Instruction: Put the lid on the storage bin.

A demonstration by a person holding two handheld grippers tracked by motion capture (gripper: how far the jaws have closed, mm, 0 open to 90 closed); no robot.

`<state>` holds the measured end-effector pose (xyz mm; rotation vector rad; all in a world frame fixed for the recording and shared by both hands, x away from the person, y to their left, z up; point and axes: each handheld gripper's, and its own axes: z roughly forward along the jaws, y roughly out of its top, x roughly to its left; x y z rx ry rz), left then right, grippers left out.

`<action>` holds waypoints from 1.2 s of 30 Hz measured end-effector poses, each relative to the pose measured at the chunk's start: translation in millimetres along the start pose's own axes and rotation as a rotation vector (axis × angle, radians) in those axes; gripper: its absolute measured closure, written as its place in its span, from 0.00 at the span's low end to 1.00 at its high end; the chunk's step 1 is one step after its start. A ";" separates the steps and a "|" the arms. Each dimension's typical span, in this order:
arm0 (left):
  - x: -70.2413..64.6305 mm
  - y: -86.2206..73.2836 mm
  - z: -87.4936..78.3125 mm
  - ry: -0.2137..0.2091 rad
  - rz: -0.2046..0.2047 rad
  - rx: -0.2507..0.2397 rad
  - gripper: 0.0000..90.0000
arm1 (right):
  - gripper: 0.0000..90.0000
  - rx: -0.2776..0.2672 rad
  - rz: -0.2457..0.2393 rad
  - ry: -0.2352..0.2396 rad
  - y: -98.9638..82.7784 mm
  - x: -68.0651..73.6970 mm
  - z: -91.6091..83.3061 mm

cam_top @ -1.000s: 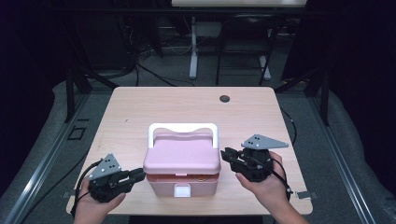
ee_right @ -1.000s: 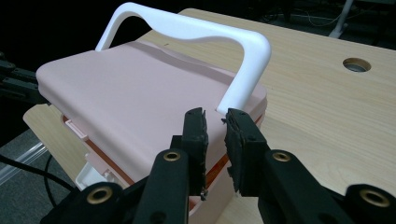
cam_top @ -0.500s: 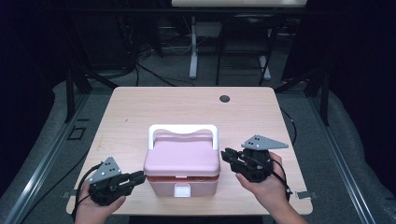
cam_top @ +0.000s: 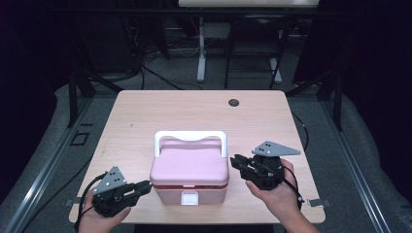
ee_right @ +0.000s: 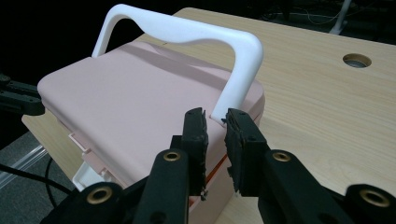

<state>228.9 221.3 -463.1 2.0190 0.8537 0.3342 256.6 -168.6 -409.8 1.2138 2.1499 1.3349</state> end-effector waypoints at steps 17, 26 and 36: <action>2.4 0.1 -3.2 -0.001 -0.011 -0.018 0.88 | 0.85 -0.001 0.011 -0.003 -2.2 -2.7 1.1; 8.0 5.2 -5.5 0.004 -0.021 -0.038 0.82 | 0.80 0.010 0.013 0.003 -3.3 -5.1 3.5; 19.7 14.6 -5.6 0.029 -0.049 -0.054 0.77 | 0.73 -0.010 0.006 -0.002 -1.3 -10.4 3.7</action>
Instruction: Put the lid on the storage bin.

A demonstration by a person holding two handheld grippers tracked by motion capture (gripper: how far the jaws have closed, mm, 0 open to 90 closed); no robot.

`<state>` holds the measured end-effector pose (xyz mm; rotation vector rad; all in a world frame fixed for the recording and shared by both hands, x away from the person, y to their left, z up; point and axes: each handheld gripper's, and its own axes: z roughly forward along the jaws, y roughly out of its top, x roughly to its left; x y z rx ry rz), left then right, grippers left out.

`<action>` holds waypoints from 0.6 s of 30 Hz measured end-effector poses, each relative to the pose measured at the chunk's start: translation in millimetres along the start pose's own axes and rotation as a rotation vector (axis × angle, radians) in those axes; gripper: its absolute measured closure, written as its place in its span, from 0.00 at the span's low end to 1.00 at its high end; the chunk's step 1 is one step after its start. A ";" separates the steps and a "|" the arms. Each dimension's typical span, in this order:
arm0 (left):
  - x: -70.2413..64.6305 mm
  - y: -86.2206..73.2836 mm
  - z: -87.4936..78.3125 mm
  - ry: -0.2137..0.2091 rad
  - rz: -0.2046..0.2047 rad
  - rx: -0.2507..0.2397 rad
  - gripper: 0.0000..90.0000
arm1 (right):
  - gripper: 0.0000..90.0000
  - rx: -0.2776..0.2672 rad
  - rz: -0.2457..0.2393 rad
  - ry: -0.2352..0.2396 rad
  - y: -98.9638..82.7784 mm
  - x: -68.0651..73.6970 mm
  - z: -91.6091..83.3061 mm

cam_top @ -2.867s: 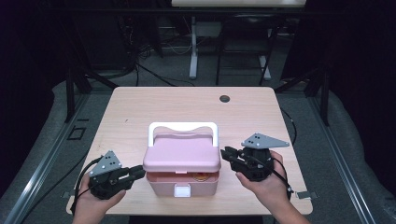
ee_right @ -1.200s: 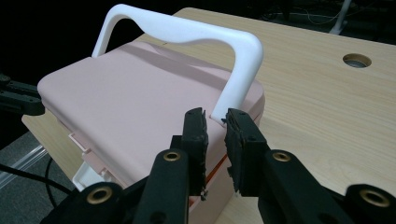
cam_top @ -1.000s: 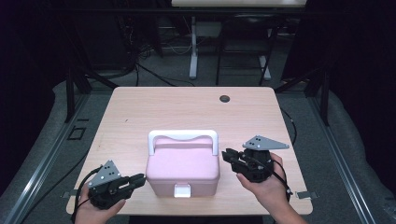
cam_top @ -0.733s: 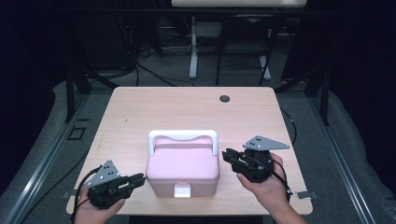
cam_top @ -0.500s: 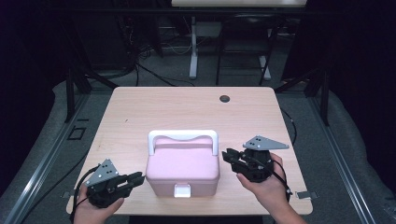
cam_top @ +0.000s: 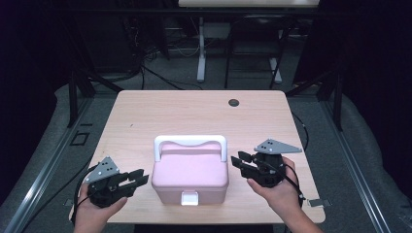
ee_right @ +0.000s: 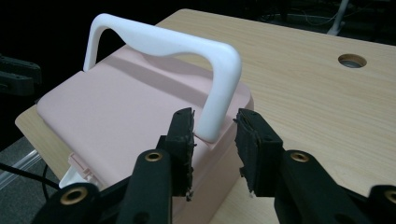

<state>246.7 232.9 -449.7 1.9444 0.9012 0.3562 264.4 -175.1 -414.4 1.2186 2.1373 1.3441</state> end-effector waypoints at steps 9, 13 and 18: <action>4.4 5.5 1.3 0.009 -0.009 -0.005 0.75 | 0.71 -0.023 0.011 -0.003 -2.9 -6.2 -2.7; 6.7 8.3 2.6 0.012 -0.016 -0.007 0.74 | 0.70 -0.025 0.012 -0.010 -2.5 -8.4 -3.2; 11.0 14.1 5.9 0.012 -0.016 -0.019 0.72 | 0.68 -0.053 0.021 -0.036 -6.1 -12.8 -5.4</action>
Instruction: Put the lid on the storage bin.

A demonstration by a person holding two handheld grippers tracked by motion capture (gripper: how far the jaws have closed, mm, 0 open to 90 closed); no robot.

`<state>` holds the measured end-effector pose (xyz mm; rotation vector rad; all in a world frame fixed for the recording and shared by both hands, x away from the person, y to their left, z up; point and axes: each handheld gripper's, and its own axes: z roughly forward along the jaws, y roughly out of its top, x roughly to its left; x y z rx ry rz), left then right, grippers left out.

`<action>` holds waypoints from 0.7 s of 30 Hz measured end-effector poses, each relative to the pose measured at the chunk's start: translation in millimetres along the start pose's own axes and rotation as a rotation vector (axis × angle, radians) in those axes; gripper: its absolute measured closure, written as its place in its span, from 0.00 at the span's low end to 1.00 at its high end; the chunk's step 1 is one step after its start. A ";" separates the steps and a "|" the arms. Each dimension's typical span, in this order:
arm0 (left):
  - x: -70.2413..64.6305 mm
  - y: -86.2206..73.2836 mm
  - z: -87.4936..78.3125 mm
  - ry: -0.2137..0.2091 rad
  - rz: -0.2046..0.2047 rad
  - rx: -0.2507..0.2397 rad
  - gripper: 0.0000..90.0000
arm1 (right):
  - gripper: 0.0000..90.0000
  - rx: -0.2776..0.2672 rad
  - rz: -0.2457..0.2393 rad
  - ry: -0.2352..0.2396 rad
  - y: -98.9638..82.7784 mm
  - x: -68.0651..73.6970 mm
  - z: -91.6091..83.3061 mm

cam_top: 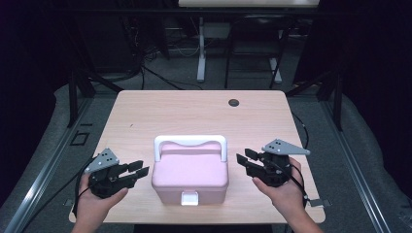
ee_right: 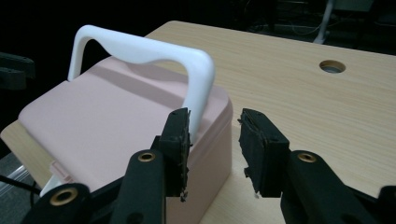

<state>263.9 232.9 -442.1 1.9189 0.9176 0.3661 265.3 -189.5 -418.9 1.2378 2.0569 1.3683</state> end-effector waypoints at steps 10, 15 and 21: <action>16.1 6.2 6.4 0.046 -0.024 -0.005 0.62 | 0.62 -0.038 0.029 -0.066 -16.6 -22.9 -0.6; 24.8 5.8 10.6 0.066 -0.051 -0.007 0.58 | 0.58 -0.049 0.031 -0.096 -22.7 -33.6 -3.1; 36.3 0.9 17.3 0.093 -0.071 0.002 0.55 | 0.54 -0.041 0.039 -0.106 -32.1 -44.0 -2.0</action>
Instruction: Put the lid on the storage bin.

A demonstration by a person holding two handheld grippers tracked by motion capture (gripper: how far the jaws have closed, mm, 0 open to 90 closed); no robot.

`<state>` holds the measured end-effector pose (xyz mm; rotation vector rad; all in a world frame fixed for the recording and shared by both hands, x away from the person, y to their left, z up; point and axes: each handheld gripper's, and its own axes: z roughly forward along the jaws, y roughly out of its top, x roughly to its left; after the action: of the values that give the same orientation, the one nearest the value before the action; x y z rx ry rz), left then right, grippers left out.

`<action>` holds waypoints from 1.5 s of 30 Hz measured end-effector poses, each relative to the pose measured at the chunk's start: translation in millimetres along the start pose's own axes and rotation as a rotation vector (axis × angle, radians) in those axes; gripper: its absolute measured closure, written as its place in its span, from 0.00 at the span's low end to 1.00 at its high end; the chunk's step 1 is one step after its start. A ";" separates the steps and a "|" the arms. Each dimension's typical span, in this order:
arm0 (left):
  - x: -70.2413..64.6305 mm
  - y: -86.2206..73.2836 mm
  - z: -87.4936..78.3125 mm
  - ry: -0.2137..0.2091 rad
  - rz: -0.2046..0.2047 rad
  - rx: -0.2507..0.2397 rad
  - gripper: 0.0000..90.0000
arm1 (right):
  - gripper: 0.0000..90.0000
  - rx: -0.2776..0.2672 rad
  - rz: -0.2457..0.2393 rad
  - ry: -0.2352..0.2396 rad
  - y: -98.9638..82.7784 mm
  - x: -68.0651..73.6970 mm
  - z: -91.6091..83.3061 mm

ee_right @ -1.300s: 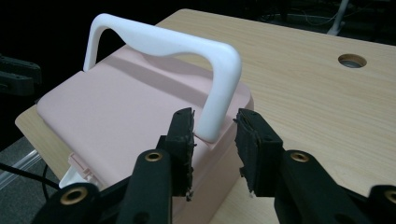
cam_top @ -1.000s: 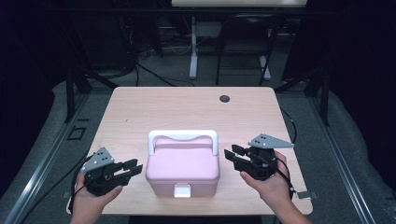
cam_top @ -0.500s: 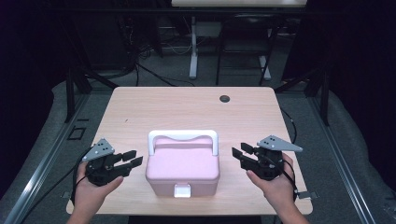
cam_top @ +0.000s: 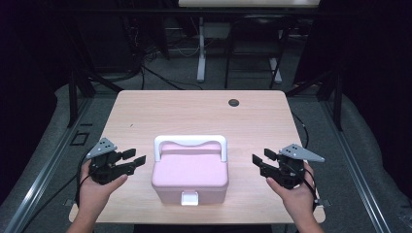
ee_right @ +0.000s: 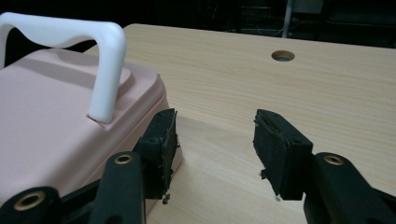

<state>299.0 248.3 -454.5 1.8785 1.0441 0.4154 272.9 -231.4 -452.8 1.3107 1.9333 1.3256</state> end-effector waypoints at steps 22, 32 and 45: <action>21.8 -35.7 18.4 0.055 -0.043 0.017 0.51 | 0.49 0.025 -0.017 -0.061 -47.5 -15.1 23.0; 24.6 -47.7 27.4 0.081 -0.047 0.013 0.51 | 0.44 0.046 -0.034 -0.081 -62.0 -15.4 36.5; 33.5 -61.3 28.6 0.132 -0.052 -0.020 0.51 | 0.40 0.103 -0.065 -0.104 -76.4 -20.0 44.6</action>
<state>306.9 272.7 -525.5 1.8223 1.1689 0.5231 282.1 -235.2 -542.9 1.3264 1.9779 1.1177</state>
